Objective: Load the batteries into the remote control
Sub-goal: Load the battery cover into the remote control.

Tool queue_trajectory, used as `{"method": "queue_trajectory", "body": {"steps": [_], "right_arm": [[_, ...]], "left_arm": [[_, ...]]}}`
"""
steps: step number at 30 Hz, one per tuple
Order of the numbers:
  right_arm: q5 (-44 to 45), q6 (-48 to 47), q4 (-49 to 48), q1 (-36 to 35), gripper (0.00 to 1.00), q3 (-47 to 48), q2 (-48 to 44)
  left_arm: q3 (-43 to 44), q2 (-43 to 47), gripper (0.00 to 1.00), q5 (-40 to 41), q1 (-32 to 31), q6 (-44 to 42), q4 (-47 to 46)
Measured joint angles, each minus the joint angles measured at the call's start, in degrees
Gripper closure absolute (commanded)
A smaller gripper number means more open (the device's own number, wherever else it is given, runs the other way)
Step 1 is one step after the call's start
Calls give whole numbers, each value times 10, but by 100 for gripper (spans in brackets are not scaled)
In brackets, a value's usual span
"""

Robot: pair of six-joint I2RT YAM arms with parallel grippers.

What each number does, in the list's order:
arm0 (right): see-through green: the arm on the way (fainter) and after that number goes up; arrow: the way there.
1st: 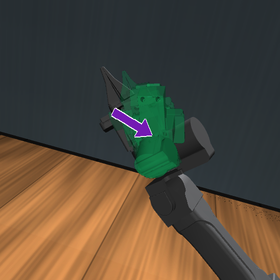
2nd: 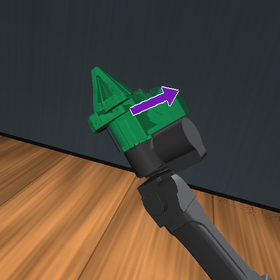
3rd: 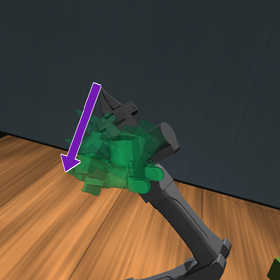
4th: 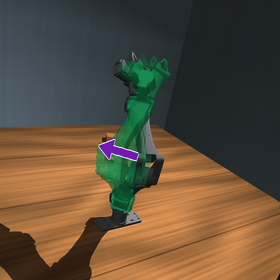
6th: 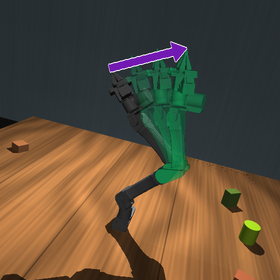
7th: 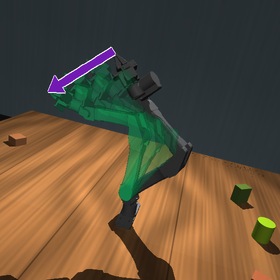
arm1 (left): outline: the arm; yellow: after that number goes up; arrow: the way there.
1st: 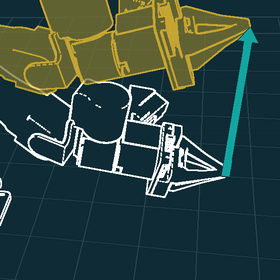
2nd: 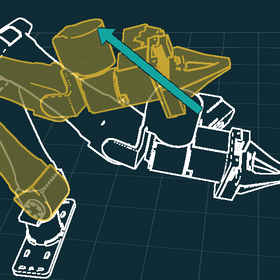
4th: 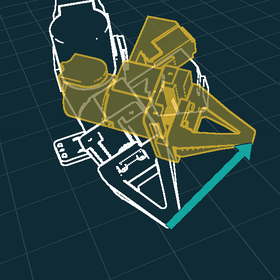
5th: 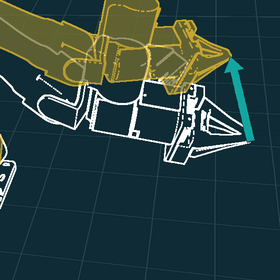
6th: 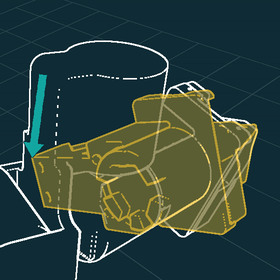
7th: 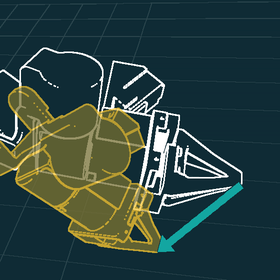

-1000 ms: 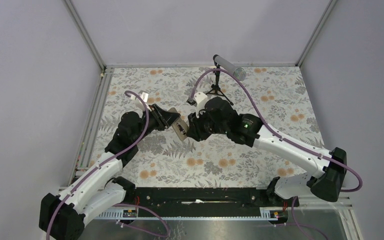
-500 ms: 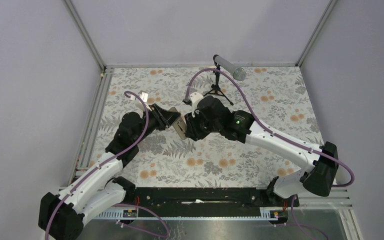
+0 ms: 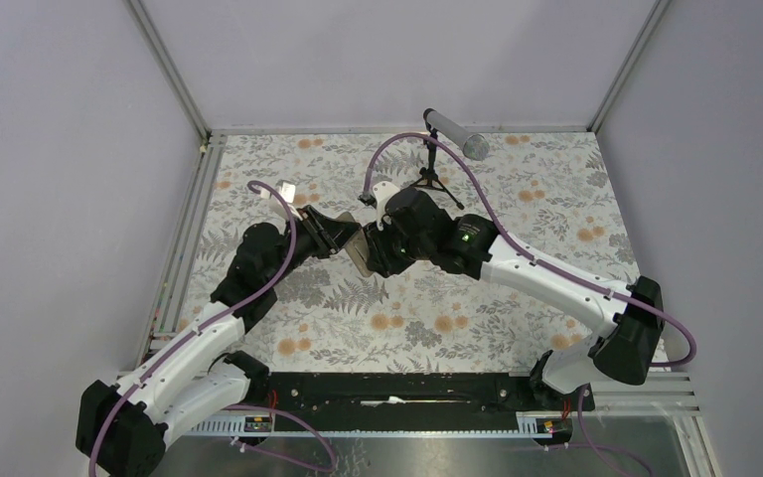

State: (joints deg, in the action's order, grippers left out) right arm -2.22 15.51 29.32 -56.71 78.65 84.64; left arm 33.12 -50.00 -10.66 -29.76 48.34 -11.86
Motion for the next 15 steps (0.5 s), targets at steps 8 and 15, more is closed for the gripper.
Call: {"method": "queue_trajectory", "body": {"steps": [8,15], "right_arm": [[3,-1,2,0,74,0,0],[3,-3,7,0,74,3,8]], "left_arm": [[1,-9,100,0,0,12,11],[13,-18,100,-1,0,18,28]]}}
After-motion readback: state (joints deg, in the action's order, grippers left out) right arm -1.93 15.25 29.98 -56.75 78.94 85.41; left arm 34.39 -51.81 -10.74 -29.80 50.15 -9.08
